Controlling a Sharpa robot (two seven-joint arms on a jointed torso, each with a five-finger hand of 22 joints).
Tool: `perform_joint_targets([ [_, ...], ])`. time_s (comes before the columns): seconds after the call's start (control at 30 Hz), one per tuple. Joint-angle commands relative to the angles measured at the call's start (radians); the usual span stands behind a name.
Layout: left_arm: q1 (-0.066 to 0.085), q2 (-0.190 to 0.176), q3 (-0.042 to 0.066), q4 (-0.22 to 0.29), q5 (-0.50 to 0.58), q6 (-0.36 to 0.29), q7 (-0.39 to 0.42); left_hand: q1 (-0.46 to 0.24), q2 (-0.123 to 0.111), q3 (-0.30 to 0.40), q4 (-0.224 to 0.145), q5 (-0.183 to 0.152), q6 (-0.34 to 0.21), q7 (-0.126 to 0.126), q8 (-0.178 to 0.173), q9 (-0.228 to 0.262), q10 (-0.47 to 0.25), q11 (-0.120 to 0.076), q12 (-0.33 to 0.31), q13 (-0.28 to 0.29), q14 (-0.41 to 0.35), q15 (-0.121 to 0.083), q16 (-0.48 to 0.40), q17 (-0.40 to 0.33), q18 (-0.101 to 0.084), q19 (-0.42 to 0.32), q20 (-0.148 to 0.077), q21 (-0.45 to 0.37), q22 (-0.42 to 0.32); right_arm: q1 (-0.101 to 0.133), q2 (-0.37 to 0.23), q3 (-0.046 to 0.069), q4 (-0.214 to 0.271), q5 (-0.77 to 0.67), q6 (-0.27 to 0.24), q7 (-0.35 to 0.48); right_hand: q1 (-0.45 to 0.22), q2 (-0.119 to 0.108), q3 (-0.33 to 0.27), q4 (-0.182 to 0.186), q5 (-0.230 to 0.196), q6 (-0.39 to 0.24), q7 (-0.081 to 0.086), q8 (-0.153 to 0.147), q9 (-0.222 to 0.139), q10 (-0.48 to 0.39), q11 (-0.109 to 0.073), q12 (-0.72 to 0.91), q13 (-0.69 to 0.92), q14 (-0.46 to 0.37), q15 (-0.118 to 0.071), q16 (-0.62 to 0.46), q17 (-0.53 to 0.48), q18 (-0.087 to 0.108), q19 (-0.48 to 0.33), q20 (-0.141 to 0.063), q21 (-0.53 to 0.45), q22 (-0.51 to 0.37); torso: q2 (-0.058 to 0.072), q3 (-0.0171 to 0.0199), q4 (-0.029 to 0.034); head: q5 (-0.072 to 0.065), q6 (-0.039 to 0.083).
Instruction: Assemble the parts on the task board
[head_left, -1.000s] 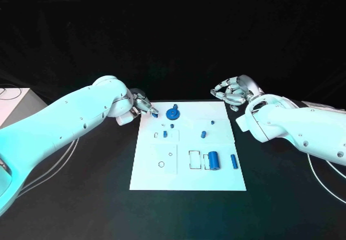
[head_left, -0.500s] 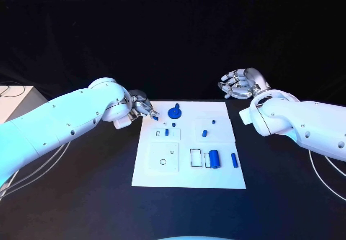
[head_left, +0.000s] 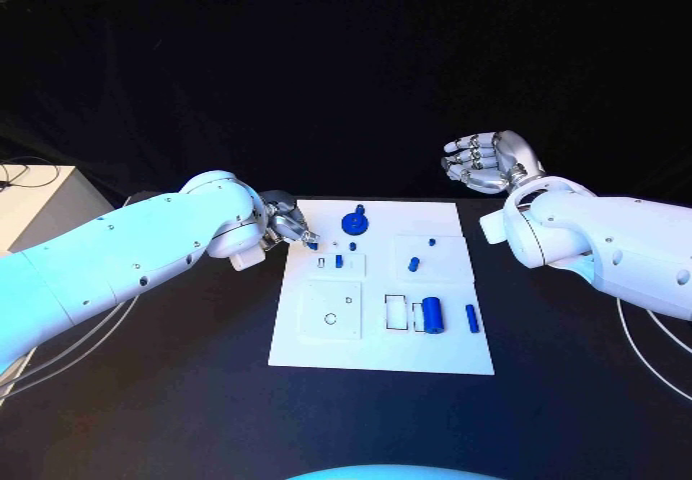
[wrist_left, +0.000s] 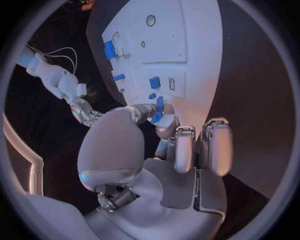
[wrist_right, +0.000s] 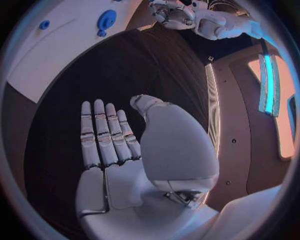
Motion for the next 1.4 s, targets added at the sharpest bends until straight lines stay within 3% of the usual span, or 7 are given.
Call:
perform_joint_targets([
  [0.03, -0.011, 0.003, -0.002, 0.003, -0.027, -0.044, 0.003, -0.003, 0.003, 0.179, -0.18, 0.005, 0.012, -0.008, 0.006, -0.001, 0.005, 0.003, 0.0, -0.001, 0.102, -0.007, 0.006, 0.263, -0.013, 0.007, -0.003, 0.006, 0.114, -0.003, 0.0, 0.0, 0.0, 0.037, 0.049, 0.063, 0.009, 0.002, 0.005, -0.013, -0.009, 0.006, 0.066, -0.013, -0.011, -0.003, 0.01, -0.031, -0.004, -0.005, 0.007, -0.02, -0.024, 0.011, -0.003, 0.003, -0.003, -0.027, -0.001, 0.0011, -0.0007, 0.001, -0.003],
  [0.4, -0.044, 0.017, -0.004, 0.016, -0.095, -0.057, 0.006, -0.005, 0.003, 0.181, -0.181, 0.007, 0.014, -0.009, 0.006, 0.0, 0.005, 0.003, -0.002, -0.003, 0.102, -0.007, 0.006, 0.263, -0.013, 0.008, -0.003, 0.007, 0.115, -0.006, -0.002, 0.0, 0.013, 0.046, 0.05, 0.077, 0.0, 0.002, 0.007, -0.018, -0.008, 0.005, 0.069, -0.024, -0.023, 0.0, 0.013, -0.059, -0.004, -0.004, 0.009, -0.034, -0.045, 0.01, -0.001, 0.005, -0.003, -0.052, 0.003, 0.0018, -0.0014, 0.001, -0.008],
  [0.63, -0.057, 0.023, -0.006, 0.016, -0.128, -0.056, 0.008, -0.005, 0.003, 0.181, -0.181, 0.007, 0.014, -0.009, 0.006, 0.0, 0.005, 0.003, -0.002, -0.003, 0.102, -0.007, 0.006, 0.263, -0.013, 0.008, -0.003, 0.007, 0.115, -0.007, -0.004, 0.0, 0.018, 0.048, 0.045, 0.083, -0.002, 0.003, 0.007, -0.018, -0.007, 0.005, 0.071, -0.026, -0.025, 0.001, 0.014, -0.064, -0.004, -0.003, 0.01, -0.036, -0.049, 0.01, -0.001, 0.005, -0.003, -0.057, 0.002, 0.0012, -0.0005, 0.0, -0.011],
  [1.4, -0.071, 0.04, -0.006, -0.002, -0.181, -0.054, 0.015, -0.008, 0.003, 0.183, -0.183, 0.007, 0.015, -0.009, 0.006, 0.0, 0.006, 0.002, -0.003, -0.004, 0.102, -0.007, 0.006, 0.263, -0.013, 0.008, -0.004, 0.007, 0.115, -0.007, -0.003, 0.0, 0.023, 0.053, 0.041, 0.091, -0.005, 0.005, 0.009, -0.02, 0.0, 0.008, 0.072, -0.028, -0.028, 0.008, 0.014, -0.072, -0.003, 0.002, 0.01, -0.04, -0.056, 0.01, 0.0, 0.005, -0.002, -0.067, 0.004, 0.0023, -0.0019, 0.0, -0.019],
])
